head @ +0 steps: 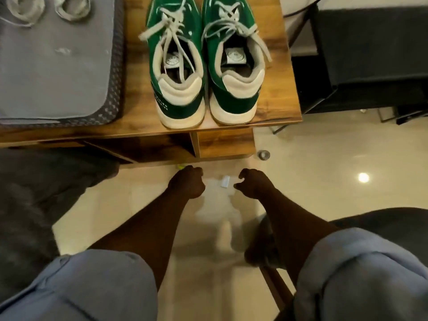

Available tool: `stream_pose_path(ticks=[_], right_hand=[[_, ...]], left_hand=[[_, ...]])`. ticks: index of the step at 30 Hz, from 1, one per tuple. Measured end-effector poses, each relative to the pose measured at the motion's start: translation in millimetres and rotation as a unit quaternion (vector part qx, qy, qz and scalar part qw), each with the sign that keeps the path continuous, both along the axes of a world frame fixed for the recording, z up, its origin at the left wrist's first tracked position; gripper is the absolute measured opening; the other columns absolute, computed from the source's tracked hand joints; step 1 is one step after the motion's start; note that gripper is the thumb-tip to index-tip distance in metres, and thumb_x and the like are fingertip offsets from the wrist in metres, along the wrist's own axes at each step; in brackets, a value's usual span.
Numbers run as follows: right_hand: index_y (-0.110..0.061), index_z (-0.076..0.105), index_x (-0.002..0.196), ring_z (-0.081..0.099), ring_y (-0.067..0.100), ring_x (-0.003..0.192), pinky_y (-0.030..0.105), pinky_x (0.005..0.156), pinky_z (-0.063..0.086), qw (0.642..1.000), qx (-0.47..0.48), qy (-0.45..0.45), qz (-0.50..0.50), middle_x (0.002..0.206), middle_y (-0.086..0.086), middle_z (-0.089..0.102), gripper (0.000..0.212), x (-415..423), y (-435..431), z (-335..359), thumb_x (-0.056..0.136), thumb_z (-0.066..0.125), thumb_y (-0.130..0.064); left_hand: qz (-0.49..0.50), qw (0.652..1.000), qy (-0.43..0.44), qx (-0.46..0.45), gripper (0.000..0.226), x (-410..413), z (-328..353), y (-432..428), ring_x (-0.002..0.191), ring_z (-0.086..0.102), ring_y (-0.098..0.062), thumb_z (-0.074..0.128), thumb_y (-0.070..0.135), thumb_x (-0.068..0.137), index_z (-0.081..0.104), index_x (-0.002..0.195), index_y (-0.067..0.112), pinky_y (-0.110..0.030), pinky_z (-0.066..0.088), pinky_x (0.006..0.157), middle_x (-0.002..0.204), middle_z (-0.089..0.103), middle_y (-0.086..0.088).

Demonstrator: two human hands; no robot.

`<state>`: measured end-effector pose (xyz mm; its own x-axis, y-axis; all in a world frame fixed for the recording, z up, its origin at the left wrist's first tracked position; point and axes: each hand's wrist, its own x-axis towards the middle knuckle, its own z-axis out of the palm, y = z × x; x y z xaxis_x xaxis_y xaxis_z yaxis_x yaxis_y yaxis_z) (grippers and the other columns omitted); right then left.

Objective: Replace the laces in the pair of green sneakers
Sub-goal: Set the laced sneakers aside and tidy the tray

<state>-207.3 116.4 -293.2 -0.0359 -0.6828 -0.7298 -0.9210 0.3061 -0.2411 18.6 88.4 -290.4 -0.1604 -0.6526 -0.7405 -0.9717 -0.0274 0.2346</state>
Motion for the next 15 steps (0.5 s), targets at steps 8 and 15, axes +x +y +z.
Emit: stream_pose_path(ticks=[8,15], right_hand=[[-0.018,0.058,0.136,0.059,0.034,0.124,0.045,0.105,0.051,0.994,0.023,0.059,-0.087,0.136,0.012,0.056,0.053,-46,-36,-84,0.093,0.069,-0.046],[-0.023,0.036,0.156,0.057,0.039,0.126,0.049,0.099,0.053,0.99,-0.008,0.12,-0.07,0.153,0.007,0.049,0.079,-75,-54,-121,0.089,0.073,-0.04]], left_hand=[[0.041,0.995,-0.046,0.074,0.061,15,-107,-35,0.143,0.043,-0.037,0.058,0.031,0.1,0.039,0.158,0.024,-0.042,0.04,0.117,0.16,0.034,-0.018],[0.112,0.984,-0.066,0.123,0.086,40,-164,-41,0.137,0.049,-0.04,0.063,0.04,0.098,0.012,0.167,0.03,-0.04,0.044,0.111,0.157,0.041,-0.021]])
